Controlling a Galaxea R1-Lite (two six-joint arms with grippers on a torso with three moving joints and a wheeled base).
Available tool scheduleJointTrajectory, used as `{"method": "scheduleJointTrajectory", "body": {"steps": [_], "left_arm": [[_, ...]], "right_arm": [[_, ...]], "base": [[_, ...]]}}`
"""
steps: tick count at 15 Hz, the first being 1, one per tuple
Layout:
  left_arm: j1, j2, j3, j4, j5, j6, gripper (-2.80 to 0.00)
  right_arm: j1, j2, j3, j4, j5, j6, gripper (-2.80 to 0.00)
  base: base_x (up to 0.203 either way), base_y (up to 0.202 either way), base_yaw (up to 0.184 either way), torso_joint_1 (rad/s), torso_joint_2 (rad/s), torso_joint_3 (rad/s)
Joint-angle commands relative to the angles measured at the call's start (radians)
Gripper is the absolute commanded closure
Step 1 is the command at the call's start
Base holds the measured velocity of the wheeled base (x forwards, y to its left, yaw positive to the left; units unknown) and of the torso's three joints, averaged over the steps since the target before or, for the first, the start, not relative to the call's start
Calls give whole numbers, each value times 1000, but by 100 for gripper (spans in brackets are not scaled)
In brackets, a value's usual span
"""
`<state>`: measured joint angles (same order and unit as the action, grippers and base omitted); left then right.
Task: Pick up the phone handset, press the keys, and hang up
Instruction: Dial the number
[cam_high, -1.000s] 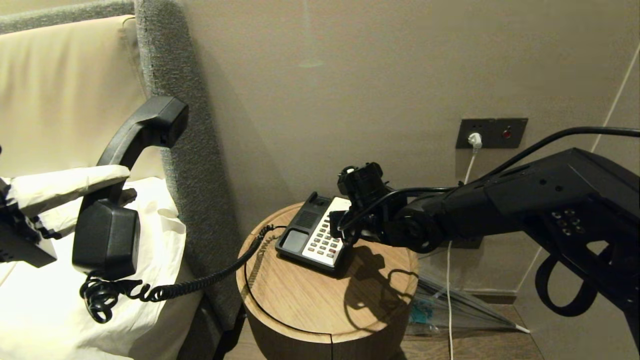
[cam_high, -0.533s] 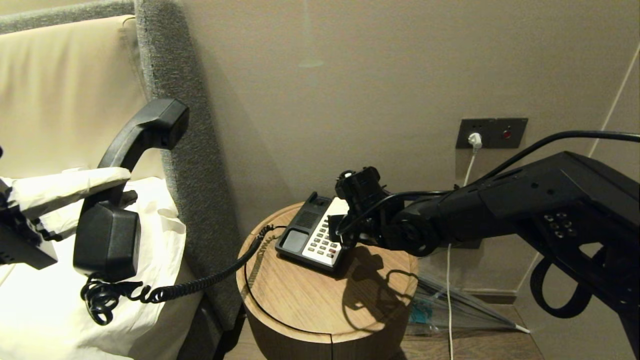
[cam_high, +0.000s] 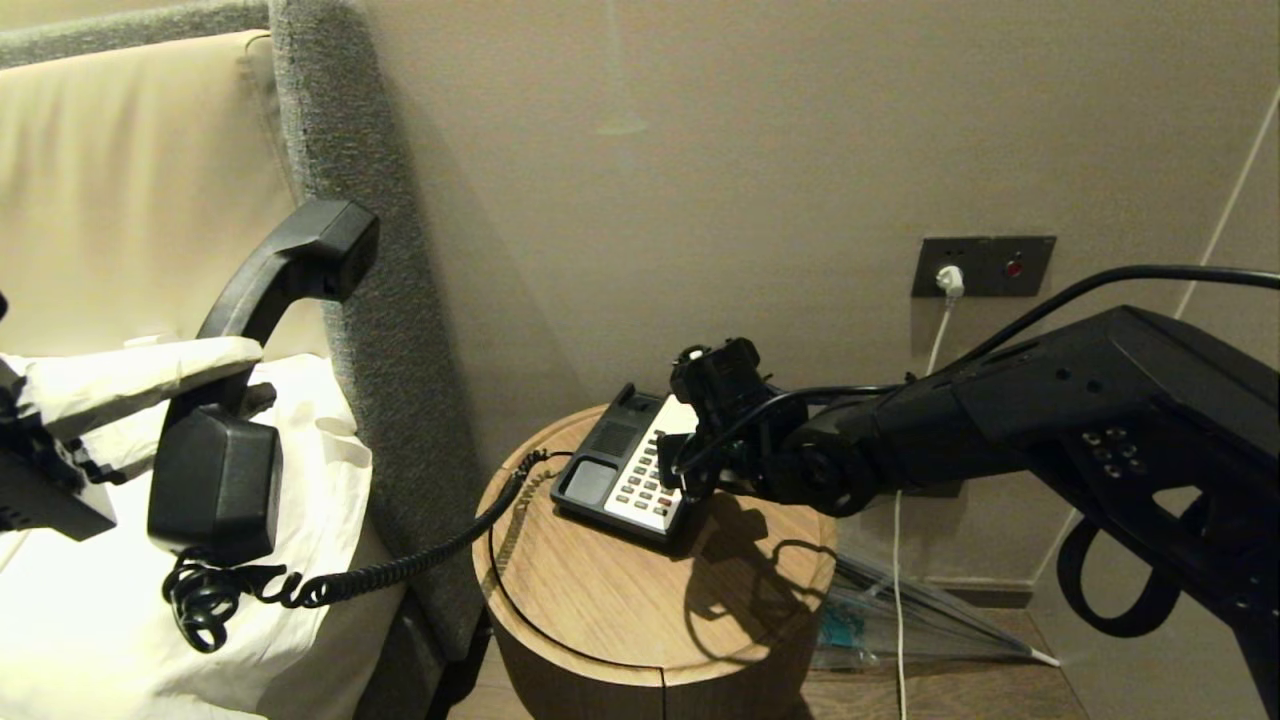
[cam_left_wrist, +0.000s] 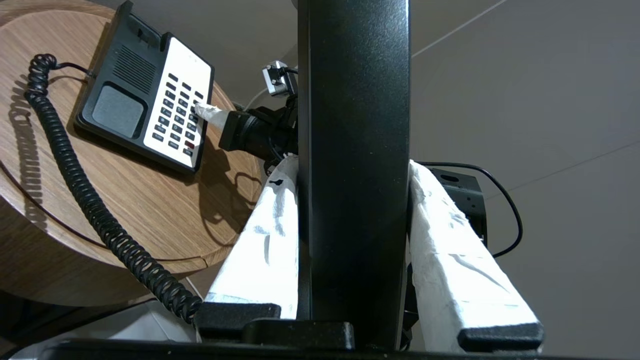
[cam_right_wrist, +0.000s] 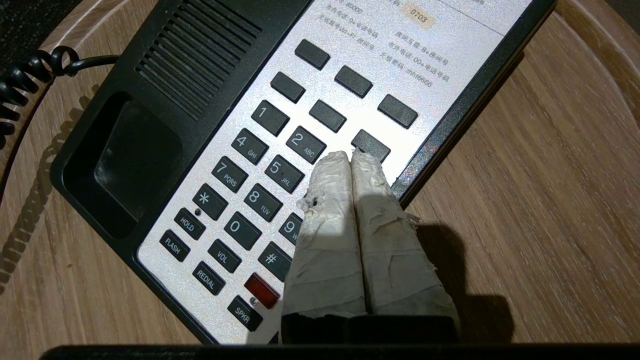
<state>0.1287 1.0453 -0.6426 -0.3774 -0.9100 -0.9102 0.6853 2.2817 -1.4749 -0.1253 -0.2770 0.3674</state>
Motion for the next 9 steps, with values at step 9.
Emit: {"method": "scheduleJointTrajectory", "body": {"steps": [9], "left_arm": [[0,-4,1,-3,-20,-6,0]], "right_arm": [[0,21,-1,-4,-2,2,0]], "base": [[0,0,0,0,0,0]]}}
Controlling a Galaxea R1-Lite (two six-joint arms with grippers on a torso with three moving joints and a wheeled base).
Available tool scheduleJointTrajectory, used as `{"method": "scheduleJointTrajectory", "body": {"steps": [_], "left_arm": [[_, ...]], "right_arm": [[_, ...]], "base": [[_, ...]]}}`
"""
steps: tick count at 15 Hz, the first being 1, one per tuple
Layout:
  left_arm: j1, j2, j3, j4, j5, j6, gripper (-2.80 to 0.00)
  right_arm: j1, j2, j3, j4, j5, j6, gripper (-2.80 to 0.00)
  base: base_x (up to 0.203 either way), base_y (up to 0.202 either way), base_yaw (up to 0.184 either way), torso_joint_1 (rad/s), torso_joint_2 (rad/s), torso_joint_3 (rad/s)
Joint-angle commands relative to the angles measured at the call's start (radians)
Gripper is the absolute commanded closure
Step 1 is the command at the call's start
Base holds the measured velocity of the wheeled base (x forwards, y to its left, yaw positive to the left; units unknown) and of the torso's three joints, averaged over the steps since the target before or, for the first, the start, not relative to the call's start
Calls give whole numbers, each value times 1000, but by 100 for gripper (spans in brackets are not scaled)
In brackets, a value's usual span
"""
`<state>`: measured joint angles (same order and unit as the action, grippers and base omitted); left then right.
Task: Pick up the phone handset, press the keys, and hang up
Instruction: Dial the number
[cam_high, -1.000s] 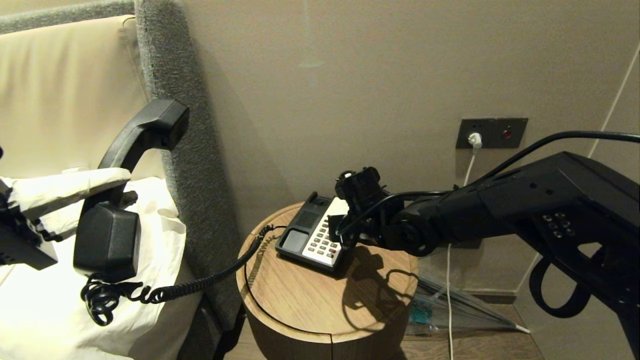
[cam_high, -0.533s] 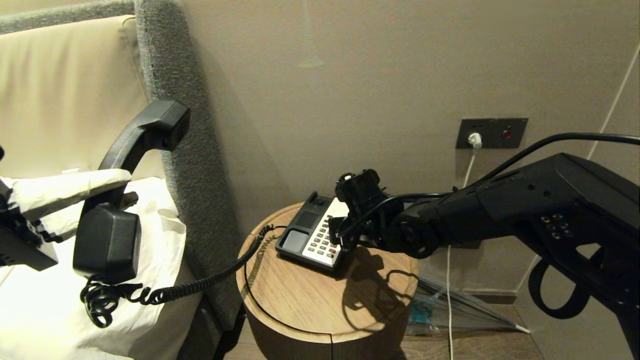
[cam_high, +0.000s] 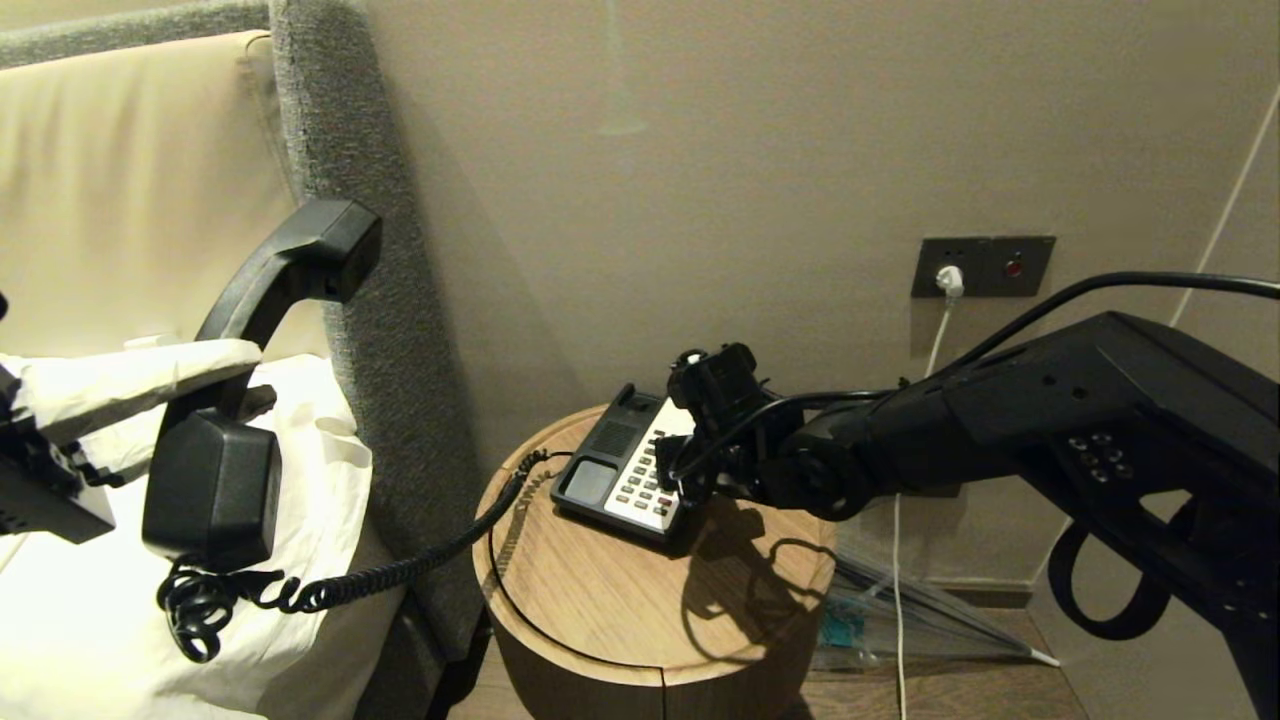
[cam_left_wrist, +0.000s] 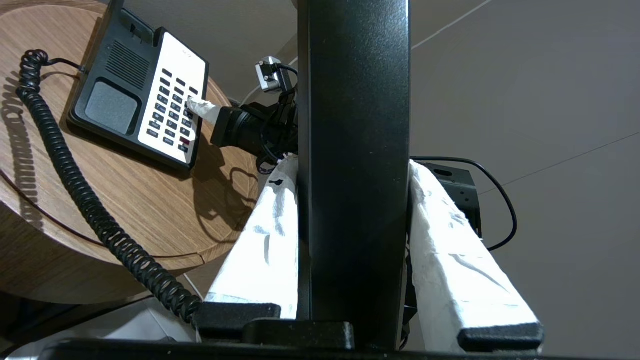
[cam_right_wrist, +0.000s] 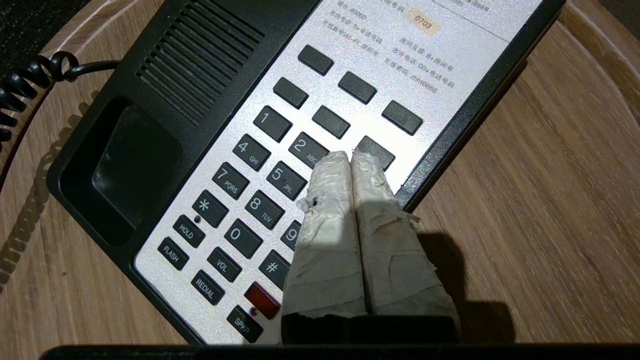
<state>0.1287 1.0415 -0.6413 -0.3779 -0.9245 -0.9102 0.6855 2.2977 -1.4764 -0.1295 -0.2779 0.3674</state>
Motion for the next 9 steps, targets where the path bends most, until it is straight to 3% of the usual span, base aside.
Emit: {"method": "scheduleJointTrajectory", "body": {"steps": [1,9], "left_arm": [[0,0,0,-2,-5,-6,0],[0,-3,5,-2,-5,-6,0]], "right_arm": [[0,5,2,1,-1,2,0],[1,-39,0,2,0,6,0]], "base": [[0,0,0,0,0,0],[0,0,0,0,0,0]]}}
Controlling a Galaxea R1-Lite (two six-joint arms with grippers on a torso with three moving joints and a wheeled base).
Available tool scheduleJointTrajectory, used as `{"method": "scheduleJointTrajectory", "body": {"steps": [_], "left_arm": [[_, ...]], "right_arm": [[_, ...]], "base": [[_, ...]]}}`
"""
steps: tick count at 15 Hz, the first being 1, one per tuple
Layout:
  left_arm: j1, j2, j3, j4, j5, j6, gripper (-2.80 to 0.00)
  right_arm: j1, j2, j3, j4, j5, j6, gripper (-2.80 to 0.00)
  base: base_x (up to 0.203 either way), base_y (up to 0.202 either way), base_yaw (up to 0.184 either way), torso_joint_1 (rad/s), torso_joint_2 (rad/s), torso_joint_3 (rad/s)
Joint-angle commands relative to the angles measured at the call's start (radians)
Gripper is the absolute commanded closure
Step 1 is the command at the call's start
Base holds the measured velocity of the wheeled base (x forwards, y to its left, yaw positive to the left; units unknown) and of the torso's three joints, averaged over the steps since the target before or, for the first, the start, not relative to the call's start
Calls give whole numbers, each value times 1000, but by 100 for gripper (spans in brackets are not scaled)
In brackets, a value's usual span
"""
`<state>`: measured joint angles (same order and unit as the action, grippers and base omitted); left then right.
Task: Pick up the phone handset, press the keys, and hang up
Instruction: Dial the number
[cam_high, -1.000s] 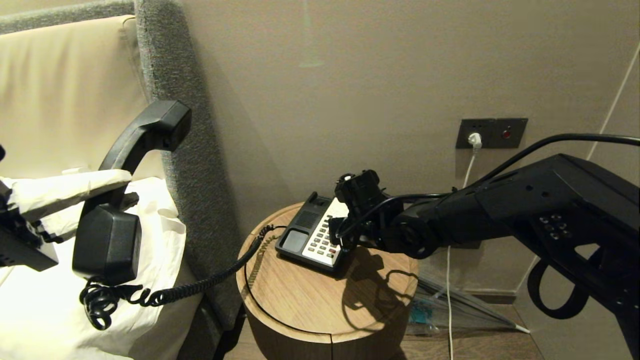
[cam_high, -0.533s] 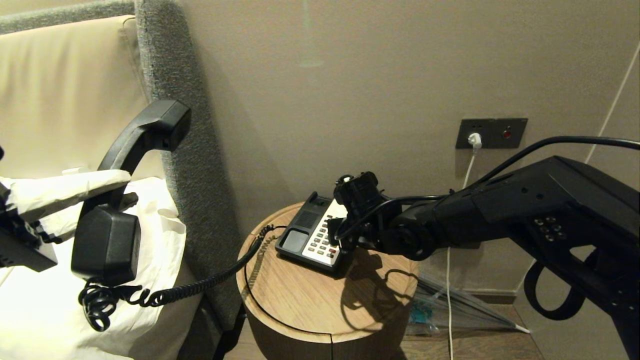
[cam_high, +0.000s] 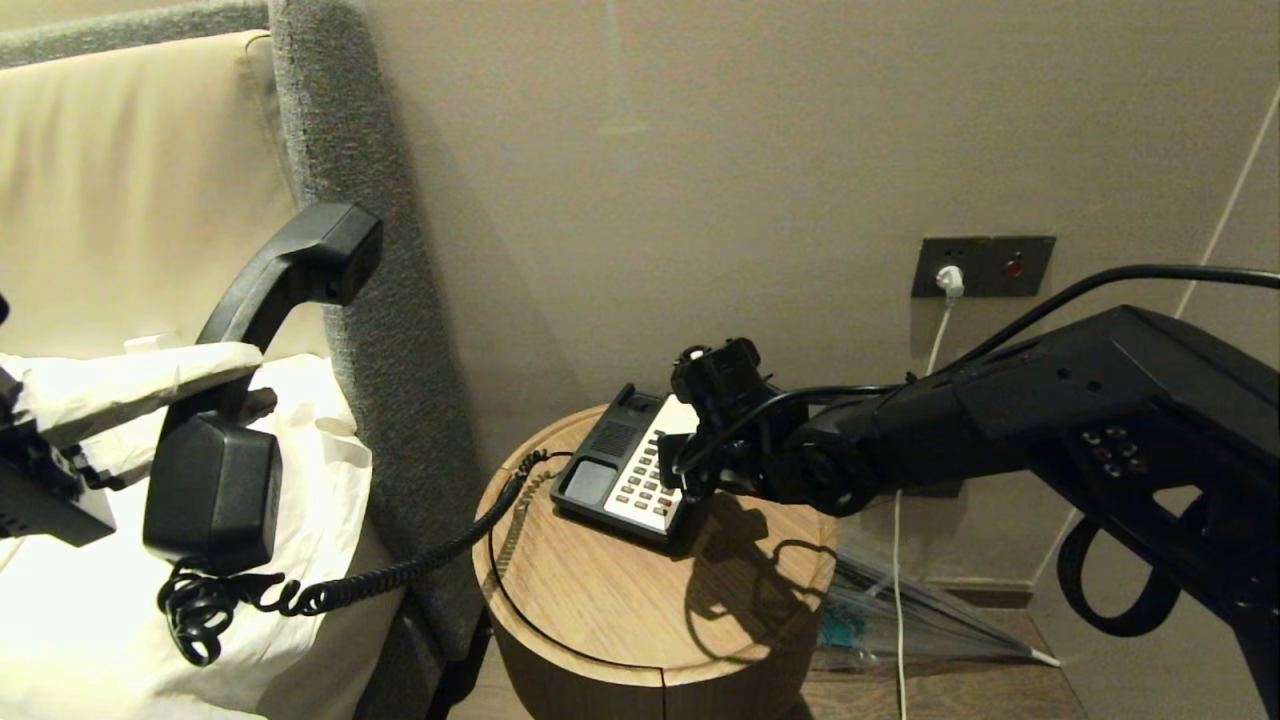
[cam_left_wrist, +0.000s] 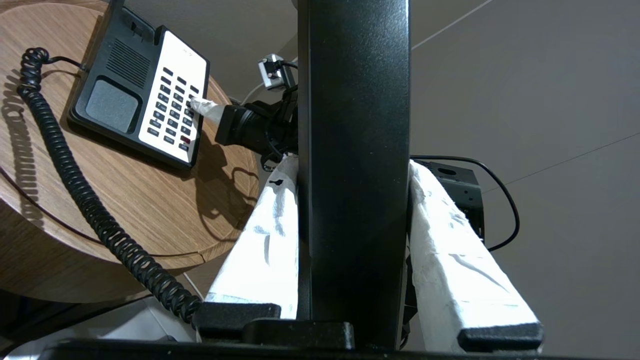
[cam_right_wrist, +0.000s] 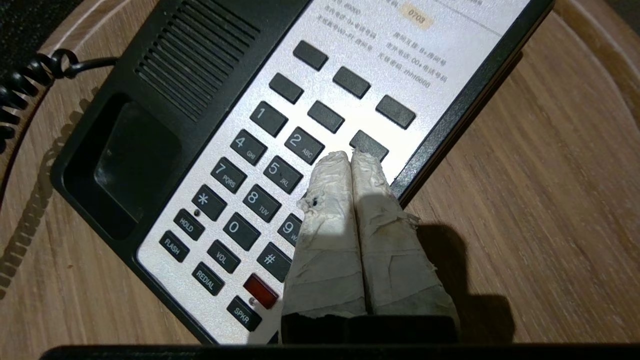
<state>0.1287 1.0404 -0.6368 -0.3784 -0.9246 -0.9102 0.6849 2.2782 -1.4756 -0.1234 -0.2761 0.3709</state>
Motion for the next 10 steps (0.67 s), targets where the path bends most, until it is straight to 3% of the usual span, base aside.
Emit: {"method": "scheduleJointTrajectory", "body": {"steps": [1,10], "left_arm": [[1,-2,0,-2,-5,-6,0],[0,-11,0,-2,-5,-6,0]], "right_arm": [[3,-28,4,-5,-2,2,0],[28,-31,54,2,-2,5,0]], "base": [[0,0,0,0,0,0],[0,0,0,0,0,0]]}}
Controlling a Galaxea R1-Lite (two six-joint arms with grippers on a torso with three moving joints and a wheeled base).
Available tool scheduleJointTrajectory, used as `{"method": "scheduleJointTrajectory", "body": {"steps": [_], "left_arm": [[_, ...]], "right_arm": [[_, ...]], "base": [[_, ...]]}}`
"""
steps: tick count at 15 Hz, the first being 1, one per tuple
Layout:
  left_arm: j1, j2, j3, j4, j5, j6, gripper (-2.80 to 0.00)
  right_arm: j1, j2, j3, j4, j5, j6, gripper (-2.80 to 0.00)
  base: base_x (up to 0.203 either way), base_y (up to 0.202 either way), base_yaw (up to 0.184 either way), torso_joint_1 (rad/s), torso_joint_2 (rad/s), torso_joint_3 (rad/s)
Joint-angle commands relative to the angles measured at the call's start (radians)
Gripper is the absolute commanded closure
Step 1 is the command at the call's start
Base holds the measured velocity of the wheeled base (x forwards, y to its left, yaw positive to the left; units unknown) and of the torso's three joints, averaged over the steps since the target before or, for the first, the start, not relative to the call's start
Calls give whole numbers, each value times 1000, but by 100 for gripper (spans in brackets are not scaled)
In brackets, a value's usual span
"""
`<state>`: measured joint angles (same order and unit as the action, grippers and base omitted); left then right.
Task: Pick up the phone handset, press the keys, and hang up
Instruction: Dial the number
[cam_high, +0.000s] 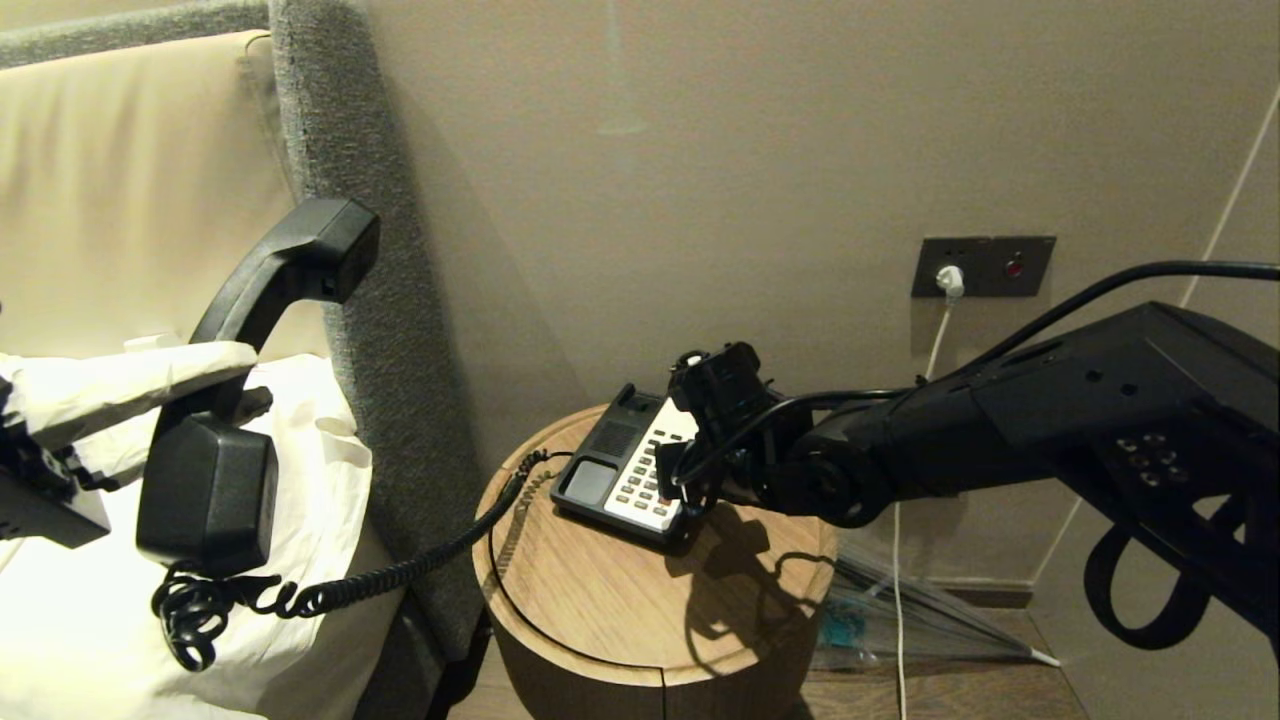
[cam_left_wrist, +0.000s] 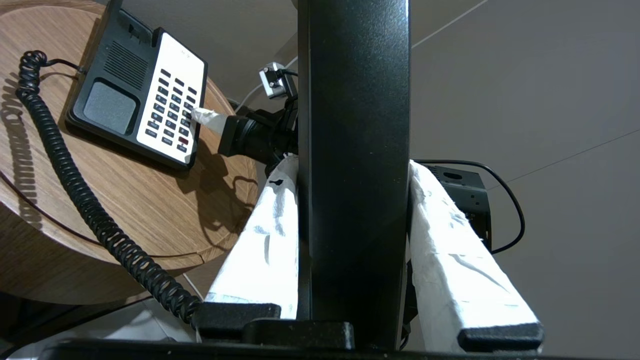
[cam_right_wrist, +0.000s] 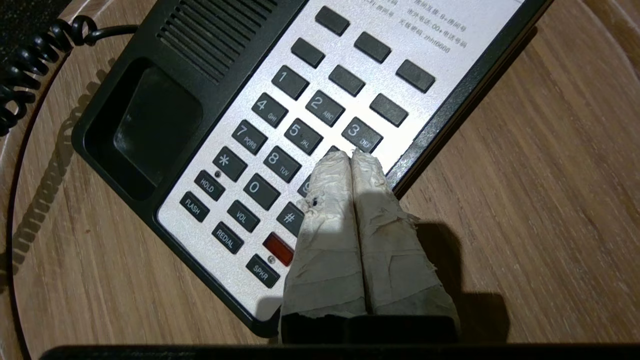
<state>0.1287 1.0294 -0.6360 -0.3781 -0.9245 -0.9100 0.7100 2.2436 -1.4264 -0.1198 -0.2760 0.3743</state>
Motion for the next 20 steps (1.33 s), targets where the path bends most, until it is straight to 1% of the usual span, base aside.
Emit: {"method": "scheduleJointTrajectory", "body": {"steps": [1,20], "left_arm": [[0,0,-1,-2,-5,-6,0],[0,0,0,-2,-7,-6,0]], "right_arm": [[5,5,3,0,-1,2,0],[27,-7,30,-3,3,0,0]], "base": [[0,0,0,0,0,0],[0,0,0,0,0,0]]}}
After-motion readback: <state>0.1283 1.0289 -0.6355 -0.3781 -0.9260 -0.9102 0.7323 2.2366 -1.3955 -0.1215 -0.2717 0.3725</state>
